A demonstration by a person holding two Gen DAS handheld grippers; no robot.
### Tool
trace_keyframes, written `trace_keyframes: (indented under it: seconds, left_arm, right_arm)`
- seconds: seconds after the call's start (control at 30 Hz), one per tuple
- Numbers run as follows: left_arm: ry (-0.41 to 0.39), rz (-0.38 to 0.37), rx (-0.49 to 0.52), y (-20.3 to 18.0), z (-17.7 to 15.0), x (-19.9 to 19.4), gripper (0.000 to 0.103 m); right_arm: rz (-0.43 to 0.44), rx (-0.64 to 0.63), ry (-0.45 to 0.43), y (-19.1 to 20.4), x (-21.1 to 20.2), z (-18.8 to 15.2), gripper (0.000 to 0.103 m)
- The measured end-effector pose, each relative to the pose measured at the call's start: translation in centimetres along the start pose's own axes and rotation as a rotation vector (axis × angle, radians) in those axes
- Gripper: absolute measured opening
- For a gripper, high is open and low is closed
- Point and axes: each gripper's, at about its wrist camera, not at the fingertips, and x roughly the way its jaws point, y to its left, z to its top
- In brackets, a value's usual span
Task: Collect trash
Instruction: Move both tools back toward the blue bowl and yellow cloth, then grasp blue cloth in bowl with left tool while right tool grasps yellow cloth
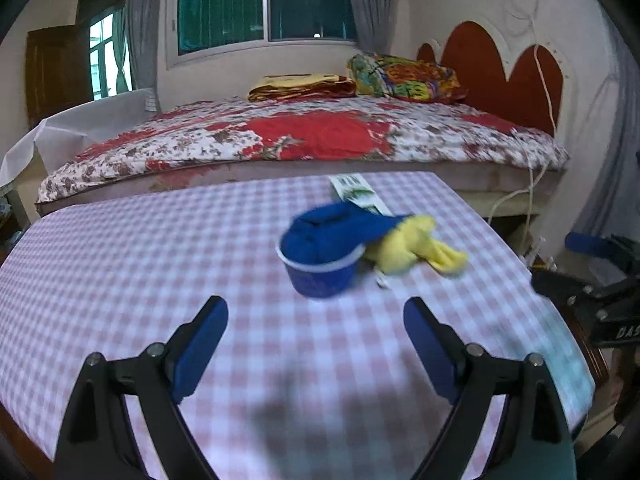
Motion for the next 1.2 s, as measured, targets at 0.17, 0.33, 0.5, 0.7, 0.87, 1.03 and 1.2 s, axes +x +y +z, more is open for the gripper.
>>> trace_keyframes:
  seconds: [0.17,0.33,0.5,0.7,0.87,1.03,1.2]
  left_arm:
    - [-0.003,-0.035,-0.013,1.0,1.5,2.6,0.087]
    - [0.002,-0.054,-0.017,1.2,2.6,4.5,0.085]
    - [0.036,-0.08,-0.009,2.1,3.6,7.0,0.082]
    - [0.08,-0.108,0.007,2.4,3.7,9.2,0.077]
    - [0.099,-0.141,0.009,2.1,3.8,10.1,0.076]
    - [0.085,-0.147,0.031,1.4,4.4,10.2,0.063]
    - [0.105,-0.151,0.039,1.0,4.4,10.9,0.026]
  right_arm:
    - [0.02,-0.019,0.032,1.2,4.4,2.2,0.101]
    - [0.038,-0.029,0.059,2.0,7.5,3.1,0.093]
    - [0.051,-0.033,0.078,2.4,9.8,3.5,0.092]
    - [0.059,-0.046,0.094,2.6,12.2,4.1,0.088]
    - [0.09,-0.056,0.097,2.9,13.5,4.4,0.087]
    - [0.121,-0.067,0.096,3.4,14.1,4.9,0.079]
    - [0.156,-0.072,0.11,3.9,14.4,4.9,0.051]
